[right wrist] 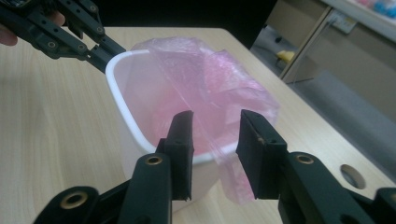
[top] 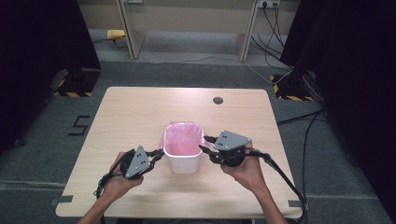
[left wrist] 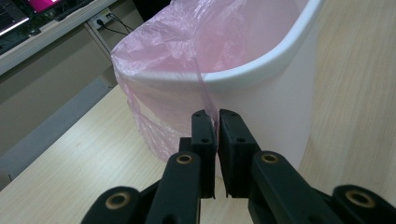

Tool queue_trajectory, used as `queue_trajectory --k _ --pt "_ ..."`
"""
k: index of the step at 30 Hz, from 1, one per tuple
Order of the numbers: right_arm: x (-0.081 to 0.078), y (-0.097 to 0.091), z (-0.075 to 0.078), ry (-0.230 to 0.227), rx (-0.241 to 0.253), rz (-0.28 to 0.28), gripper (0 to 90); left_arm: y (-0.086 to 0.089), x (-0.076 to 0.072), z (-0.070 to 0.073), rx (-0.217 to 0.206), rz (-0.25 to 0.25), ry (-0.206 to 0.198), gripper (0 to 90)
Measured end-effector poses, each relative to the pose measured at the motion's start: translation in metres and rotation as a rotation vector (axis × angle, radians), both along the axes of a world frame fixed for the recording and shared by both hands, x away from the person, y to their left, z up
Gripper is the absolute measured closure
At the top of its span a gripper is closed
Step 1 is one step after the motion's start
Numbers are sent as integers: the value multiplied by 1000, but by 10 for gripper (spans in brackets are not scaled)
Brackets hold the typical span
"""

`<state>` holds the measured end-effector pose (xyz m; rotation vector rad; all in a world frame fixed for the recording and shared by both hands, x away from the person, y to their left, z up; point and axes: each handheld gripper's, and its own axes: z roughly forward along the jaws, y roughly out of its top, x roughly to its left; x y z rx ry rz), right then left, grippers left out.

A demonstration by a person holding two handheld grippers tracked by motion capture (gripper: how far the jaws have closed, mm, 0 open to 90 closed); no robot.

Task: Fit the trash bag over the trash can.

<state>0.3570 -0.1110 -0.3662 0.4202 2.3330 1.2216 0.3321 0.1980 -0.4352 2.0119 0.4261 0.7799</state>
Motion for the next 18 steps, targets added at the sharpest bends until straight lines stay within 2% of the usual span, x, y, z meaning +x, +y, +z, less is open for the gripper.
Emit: queue_trajectory --k 4,7,9,11,15,18 --pt "14 16 -10 32 -69 -17 646 3 1 1 -8 7 5 850" --pt "19 20 -15 35 -87 6 819 5 -1 1 -17 13 7 863" --pt "16 18 -14 15 -78 20 897 7 -3 2 -24 16 6 882" --pt "8 15 -11 -23 -52 29 900 9 -5 2 -34 17 1 890" --pt "-13 10 -7 -108 -62 30 900 8 -12 4 -35 6 -9 896" --pt "-21 12 -11 -140 -72 25 900 5 -17 3 -19 -5 -10 898"
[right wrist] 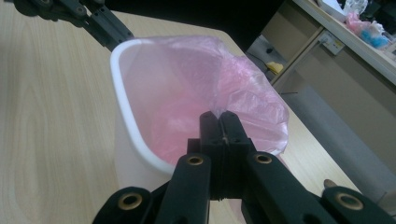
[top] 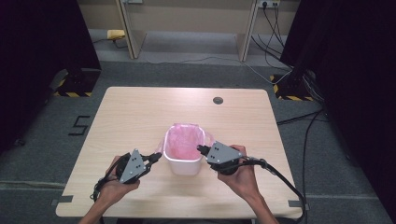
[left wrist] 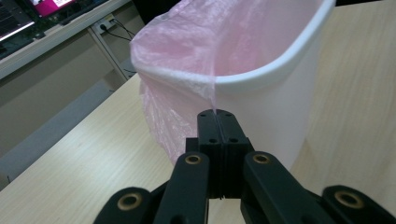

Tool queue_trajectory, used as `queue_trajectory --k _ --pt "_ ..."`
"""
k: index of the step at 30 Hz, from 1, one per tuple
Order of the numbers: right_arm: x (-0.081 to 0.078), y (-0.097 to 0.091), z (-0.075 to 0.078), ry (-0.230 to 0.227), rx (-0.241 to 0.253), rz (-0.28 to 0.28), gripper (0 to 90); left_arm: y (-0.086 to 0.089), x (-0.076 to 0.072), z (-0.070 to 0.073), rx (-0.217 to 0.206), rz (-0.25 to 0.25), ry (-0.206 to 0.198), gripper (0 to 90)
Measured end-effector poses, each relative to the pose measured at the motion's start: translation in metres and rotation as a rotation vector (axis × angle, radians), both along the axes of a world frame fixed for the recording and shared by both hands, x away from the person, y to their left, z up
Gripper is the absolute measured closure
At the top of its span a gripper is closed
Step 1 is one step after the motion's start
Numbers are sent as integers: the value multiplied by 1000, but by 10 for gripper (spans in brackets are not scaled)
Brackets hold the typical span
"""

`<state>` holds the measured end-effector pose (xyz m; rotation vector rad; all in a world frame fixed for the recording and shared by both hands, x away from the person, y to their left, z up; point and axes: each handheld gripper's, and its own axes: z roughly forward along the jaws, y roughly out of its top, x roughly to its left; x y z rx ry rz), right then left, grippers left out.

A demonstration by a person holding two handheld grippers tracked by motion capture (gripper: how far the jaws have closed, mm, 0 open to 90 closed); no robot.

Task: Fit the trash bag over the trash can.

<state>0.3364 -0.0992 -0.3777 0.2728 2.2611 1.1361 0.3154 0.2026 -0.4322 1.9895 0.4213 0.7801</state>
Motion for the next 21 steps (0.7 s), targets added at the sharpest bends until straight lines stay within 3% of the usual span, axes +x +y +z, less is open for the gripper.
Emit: queue_trajectory --k 2,3,5,6,9,11,13,15,18,21 --pt "0 -1 -6 25 45 1 899 0 -1 -1 -4 1 1 898" --pt "1 -2 -9 28 19 -5 898 0 -1 -1 -5 0 3 897" --pt "3 -4 -12 32 48 -3 900 0 0 -1 -19 2 6 895" --pt "4 -5 -13 53 75 4 900 0 0 0 -27 6 6 857" --pt "7 -7 -15 54 85 4 900 -2 -3 5 -54 1 3 762" --pt "7 -6 -16 45 82 4 900 -4 -7 9 -64 12 -17 607" --pt "8 -5 -17 43 81 9 900 -6 -10 13 -79 20 -52 557" --pt "9 -3 -18 41 87 13 900 -10 -14 18 -67 14 -96 500" --pt "11 -3 -19 44 93 12 900 -18 -18 22 -35 -31 -141 493" --pt "14 -2 -20 44 96 9 900 -29 -17 20 -2 -107 -122 616"
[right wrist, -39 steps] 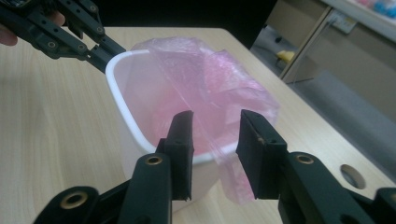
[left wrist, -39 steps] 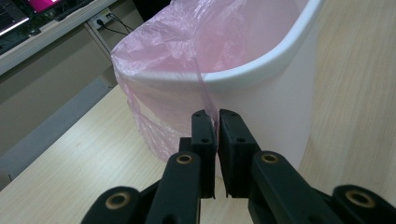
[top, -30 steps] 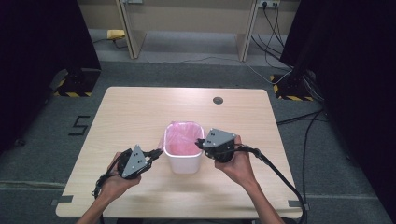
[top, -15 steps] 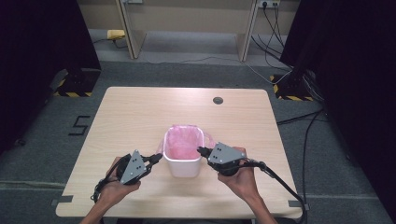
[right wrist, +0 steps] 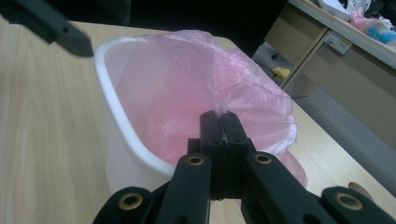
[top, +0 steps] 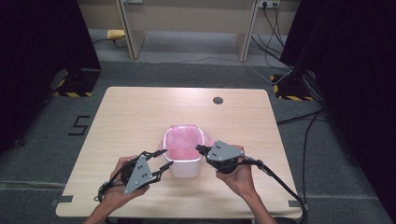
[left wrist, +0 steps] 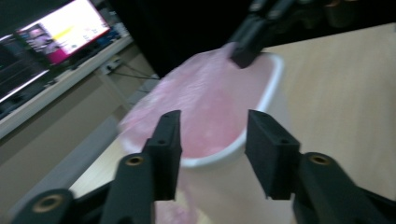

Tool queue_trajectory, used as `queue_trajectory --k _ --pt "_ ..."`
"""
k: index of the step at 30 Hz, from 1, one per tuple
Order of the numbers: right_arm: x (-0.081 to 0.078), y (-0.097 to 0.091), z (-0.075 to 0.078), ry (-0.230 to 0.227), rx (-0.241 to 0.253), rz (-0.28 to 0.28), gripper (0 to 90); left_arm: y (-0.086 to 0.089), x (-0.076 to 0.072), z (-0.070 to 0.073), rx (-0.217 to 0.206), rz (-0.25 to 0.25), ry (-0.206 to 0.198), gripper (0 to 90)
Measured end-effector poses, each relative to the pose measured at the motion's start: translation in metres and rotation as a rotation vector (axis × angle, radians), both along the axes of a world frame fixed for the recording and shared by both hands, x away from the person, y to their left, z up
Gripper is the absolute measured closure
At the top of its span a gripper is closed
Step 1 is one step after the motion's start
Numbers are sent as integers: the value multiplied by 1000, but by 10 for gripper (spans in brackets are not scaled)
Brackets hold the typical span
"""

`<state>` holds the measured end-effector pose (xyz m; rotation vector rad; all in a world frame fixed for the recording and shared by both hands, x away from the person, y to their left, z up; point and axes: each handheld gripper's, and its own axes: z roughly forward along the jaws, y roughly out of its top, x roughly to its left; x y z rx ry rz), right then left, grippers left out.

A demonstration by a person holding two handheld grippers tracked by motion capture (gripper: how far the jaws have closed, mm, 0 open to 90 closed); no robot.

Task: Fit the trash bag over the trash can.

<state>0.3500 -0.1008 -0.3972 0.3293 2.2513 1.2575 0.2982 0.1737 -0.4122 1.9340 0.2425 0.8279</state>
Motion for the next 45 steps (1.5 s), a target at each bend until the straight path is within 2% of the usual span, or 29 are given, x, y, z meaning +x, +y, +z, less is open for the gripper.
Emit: queue_trajectory --k 2,5,7,10,12,17,21,24,26,29,30,31,32,34,37,40,42,45 --pt "1 0 0 1 0 -1 900 -7 2 -4 35 -10 11 680" --pt "1 0 0 5 6 3 900 -13 3 0 54 16 35 673" --pt "0 -1 2 6 13 10 900 -18 3 1 73 31 28 701" --pt "-5 -1 3 4 20 22 900 -26 2 4 94 60 43 720" --pt "-8 -1 3 0 20 29 900 -29 2 5 91 69 60 728" --pt "-16 -1 4 -9 5 35 900 -31 4 4 85 75 59 750" --pt "-25 -5 4 -13 -17 27 900 -28 6 3 69 61 72 758" --pt "-26 -7 2 1 -20 27 895 -26 7 1 60 42 57 741" --pt "-23 -8 -2 36 -9 24 867 -25 7 0 67 41 46 695" --pt "-20 -10 -8 58 -36 17 825 -19 5 -2 36 37 27 596" --pt "-20 -11 -8 60 -32 16 802 -16 3 -1 24 34 20 576" --pt "-21 -12 -7 65 -11 17 754 -13 1 -1 4 43 13 548" --pt "-21 -14 -5 83 12 5 647 -10 -1 1 -11 48 9 495" --pt "-20 -18 0 85 29 -21 581 -4 -4 4 -45 61 -3 460" --pt "-17 -30 8 113 99 -27 482 9 -5 8 -90 96 13 427" --pt "-12 -40 13 135 124 -41 440 23 0 9 -108 132 29 414" --pt "-7 -43 12 156 105 -49 409 28 4 9 -116 148 44 414" --pt "-4 -41 8 158 95 -43 397 33 11 5 -86 161 58 415"
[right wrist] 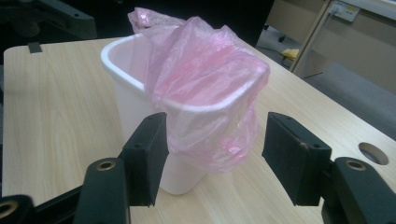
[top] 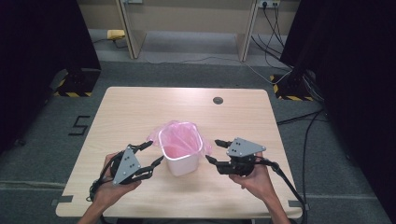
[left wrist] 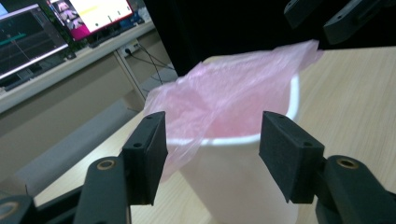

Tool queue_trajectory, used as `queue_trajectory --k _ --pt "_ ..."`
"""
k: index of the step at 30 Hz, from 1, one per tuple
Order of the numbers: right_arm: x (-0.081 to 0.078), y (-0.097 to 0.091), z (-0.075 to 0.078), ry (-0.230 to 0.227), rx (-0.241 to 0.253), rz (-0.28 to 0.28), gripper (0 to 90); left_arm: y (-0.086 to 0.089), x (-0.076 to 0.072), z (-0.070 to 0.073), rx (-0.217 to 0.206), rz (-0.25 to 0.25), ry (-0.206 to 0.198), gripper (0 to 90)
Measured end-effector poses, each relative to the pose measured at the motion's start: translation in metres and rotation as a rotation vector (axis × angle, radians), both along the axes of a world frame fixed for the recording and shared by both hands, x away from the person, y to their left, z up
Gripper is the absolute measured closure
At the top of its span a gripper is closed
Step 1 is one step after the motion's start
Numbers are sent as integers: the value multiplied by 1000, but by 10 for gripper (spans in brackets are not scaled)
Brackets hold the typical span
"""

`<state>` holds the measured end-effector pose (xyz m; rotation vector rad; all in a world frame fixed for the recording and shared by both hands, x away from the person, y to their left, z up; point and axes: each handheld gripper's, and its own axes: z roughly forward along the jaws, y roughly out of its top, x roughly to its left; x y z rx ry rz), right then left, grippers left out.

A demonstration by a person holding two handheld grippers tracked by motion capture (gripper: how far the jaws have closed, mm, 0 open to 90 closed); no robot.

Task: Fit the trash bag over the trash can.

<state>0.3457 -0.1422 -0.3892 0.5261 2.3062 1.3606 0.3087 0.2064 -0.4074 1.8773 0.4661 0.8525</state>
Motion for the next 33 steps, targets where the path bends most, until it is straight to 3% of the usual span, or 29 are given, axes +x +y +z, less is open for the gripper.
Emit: queue_trajectory --k 4,8,9,14,16,18,22,29,33 --pt "1 5 -12 4 -62 0 375 1 10 -7 32 13 7 450" --pt "4 9 -20 -13 -93 -10 385 -3 20 -11 92 -6 -1 491" --pt "6 11 -22 -20 -109 -13 399 -5 23 -13 124 -14 -1 515" --pt "13 18 -27 -50 -145 18 626 -9 29 -19 187 -49 5 699" --pt "15 20 -29 -58 -162 26 723 -11 29 -21 194 -61 0 818" --pt "15 21 -31 -55 -173 39 806 -12 29 -24 201 -67 -3 882" --pt "13 24 -35 -72 -196 55 899 -13 28 -29 219 -69 -2 899" --pt "12 33 -45 -77 -263 61 900 -17 27 -41 265 -95 -14 900" --pt "11 36 -48 -72 -276 60 900 -23 28 -51 331 -101 -19 900"
